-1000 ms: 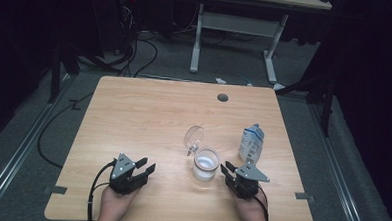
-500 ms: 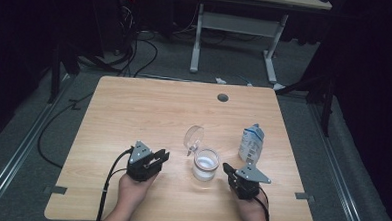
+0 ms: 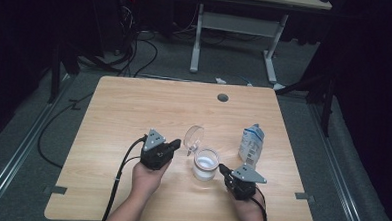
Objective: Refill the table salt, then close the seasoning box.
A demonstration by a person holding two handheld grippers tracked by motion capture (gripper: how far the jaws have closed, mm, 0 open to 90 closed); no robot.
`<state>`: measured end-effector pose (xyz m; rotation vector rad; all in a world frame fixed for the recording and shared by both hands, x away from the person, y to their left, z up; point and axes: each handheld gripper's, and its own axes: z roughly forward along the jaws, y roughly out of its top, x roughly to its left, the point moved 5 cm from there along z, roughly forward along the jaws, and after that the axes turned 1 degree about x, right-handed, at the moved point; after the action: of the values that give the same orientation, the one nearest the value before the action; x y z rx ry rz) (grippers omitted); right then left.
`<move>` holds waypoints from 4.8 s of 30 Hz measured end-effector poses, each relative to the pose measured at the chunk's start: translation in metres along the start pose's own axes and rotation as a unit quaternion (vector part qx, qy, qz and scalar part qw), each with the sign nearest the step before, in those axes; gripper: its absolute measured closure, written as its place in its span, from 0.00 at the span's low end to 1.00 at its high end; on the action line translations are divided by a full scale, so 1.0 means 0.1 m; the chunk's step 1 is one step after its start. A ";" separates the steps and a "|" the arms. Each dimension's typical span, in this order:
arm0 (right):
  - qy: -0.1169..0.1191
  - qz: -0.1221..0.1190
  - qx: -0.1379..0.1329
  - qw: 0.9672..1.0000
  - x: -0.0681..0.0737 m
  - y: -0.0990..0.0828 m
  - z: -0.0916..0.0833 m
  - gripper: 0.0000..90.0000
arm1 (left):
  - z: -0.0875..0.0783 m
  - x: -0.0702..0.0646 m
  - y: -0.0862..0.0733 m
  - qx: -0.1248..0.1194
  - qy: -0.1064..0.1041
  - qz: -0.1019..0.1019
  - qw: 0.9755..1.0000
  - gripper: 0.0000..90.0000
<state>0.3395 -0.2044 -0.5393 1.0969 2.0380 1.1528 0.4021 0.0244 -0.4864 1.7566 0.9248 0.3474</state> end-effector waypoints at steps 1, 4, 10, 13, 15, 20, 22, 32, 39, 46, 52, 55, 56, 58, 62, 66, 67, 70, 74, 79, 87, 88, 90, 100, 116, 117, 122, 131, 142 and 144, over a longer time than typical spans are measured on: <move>0.000 0.000 0.000 1.000 0.00 0.00 0.00 1.00 | 0.00 0.00 0.00 0.000 0.000 0.000 1.000 0.99; -0.001 0.000 0.000 1.000 0.00 0.00 0.00 1.00 | 0.02 -0.04 0.03 -0.004 -0.007 0.000 1.000 0.99; -0.002 -0.001 0.000 1.000 0.00 0.00 0.00 1.00 | 0.04 -0.12 0.05 -0.008 -0.016 0.003 1.000 0.99; -0.003 -0.001 0.000 1.000 0.01 0.00 0.00 1.00 | 0.04 -0.17 0.05 -0.010 -0.020 0.005 1.000 0.99; -0.004 -0.001 0.000 1.000 0.01 0.00 0.00 1.00 | 0.05 -0.22 0.05 -0.010 -0.026 0.009 1.000 0.99; -0.004 -0.002 0.001 1.000 0.01 0.00 0.00 1.00 | 0.06 -0.30 0.00 -0.005 -0.029 0.024 0.999 0.98; -0.004 -0.003 0.001 1.000 0.01 0.00 0.00 1.00 | 0.04 -0.28 -0.02 -0.003 -0.025 0.027 0.999 0.97; -0.007 0.002 0.002 1.000 0.00 0.01 0.01 1.00 | -0.18 0.06 -0.32 0.030 0.015 0.030 0.999 0.88; -0.011 0.005 0.000 1.000 -0.04 0.04 0.01 1.00 | -0.46 0.38 -0.53 0.044 0.059 0.041 0.996 0.76; -0.015 0.013 -0.011 1.000 -0.10 0.12 0.00 1.00 | -0.85 0.70 -0.86 0.063 0.111 0.041 0.991 0.68; -0.010 0.009 -0.018 1.000 -0.08 0.17 -0.04 1.00 | -0.95 0.85 -0.93 0.061 0.112 0.006 0.992 0.67; -0.008 0.001 -0.018 1.000 -0.05 0.17 -0.03 1.00 | -0.92 0.83 -0.95 0.063 0.110 0.015 0.992 0.66; -0.015 -0.006 -0.017 1.000 -0.03 0.17 -0.04 1.00 | -0.92 0.83 -0.96 0.064 0.111 0.018 0.992 0.66; -0.011 -0.006 -0.017 1.000 -0.02 0.17 -0.05 1.00 | -0.93 0.81 -0.96 0.062 0.113 0.022 0.991 0.65; -0.006 -0.008 -0.017 1.000 0.02 0.16 -0.08 1.00 | -0.95 0.82 -0.94 0.057 0.113 0.021 0.992 0.66; 0.002 -0.018 -0.019 1.000 0.10 0.16 -0.11 1.00 | -0.96 0.84 -0.93 0.054 0.113 0.014 0.992 0.65; 0.005 -0.020 -0.019 1.000 0.13 0.16 -0.11 1.00 | -0.96 0.84 -0.93 0.054 0.113 0.014 0.992 0.65; 0.014 -0.026 -0.020 0.999 0.19 0.16 -0.11 1.00 | -0.96 0.84 -0.93 0.052 0.113 0.011 0.992 0.65; 0.024 -0.033 -0.019 0.999 0.29 0.17 -0.09 1.00 | -0.97 0.85 -0.93 0.050 0.115 0.011 0.992 0.65; 0.037 -0.044 -0.020 0.998 0.41 0.19 -0.05 1.00 | -0.98 0.86 -0.93 0.049 0.113 0.005 0.992 0.65; 0.052 -0.051 -0.022 0.997 0.53 0.22 0.00 1.00 | -1.00 0.87 -0.93 0.047 0.114 0.002 0.992 0.65; 0.055 -0.053 -0.021 0.997 0.56 0.22 0.00 1.00 | -1.00 0.87 -0.93 0.047 0.114 0.002 0.992 0.65; 0.058 -0.056 -0.022 0.996 0.59 0.23 0.01 1.00 | -1.00 0.87 -0.93 0.047 0.114 0.002 0.992 0.65; 0.071 -0.062 -0.024 0.995 0.69 0.26 0.07 1.00 | -1.00 0.87 -0.94 0.047 0.114 0.001 0.992 0.66; 0.073 -0.067 -0.025 0.995 0.72 0.28 0.09 0.99 | -1.01 0.87 -0.94 0.048 0.115 0.002 0.992 0.66; 0.073 -0.067 -0.025 0.995 0.73 0.28 0.08 0.99 | -1.01 0.87 -0.94 0.048 0.115 0.002 0.992 0.66; 0.072 -0.066 -0.027 0.995 0.72 0.28 0.06 0.98 | -1.00 0.87 -0.94 0.048 0.115 0.003 0.992 0.66; 0.055 -0.042 -0.028 0.997 0.52 0.24 0.02 0.89 | -0.99 0.85 -0.94 0.050 0.112 0.005 0.992 0.66; -0.005 0.012 -0.028 1.000 -0.09 0.07 -0.17 0.78 | -0.98 0.84 -0.94 0.048 0.109 0.004 0.993 0.65; -0.021 0.023 -0.030 0.999 -0.23 0.02 -0.26 0.77 | -0.98 0.84 -0.93 0.046 0.108 0.003 0.993 0.65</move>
<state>0.3327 -0.2345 -0.5233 1.1353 1.9435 1.1964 0.3570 0.1634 -0.5488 1.8304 1.1037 0.5135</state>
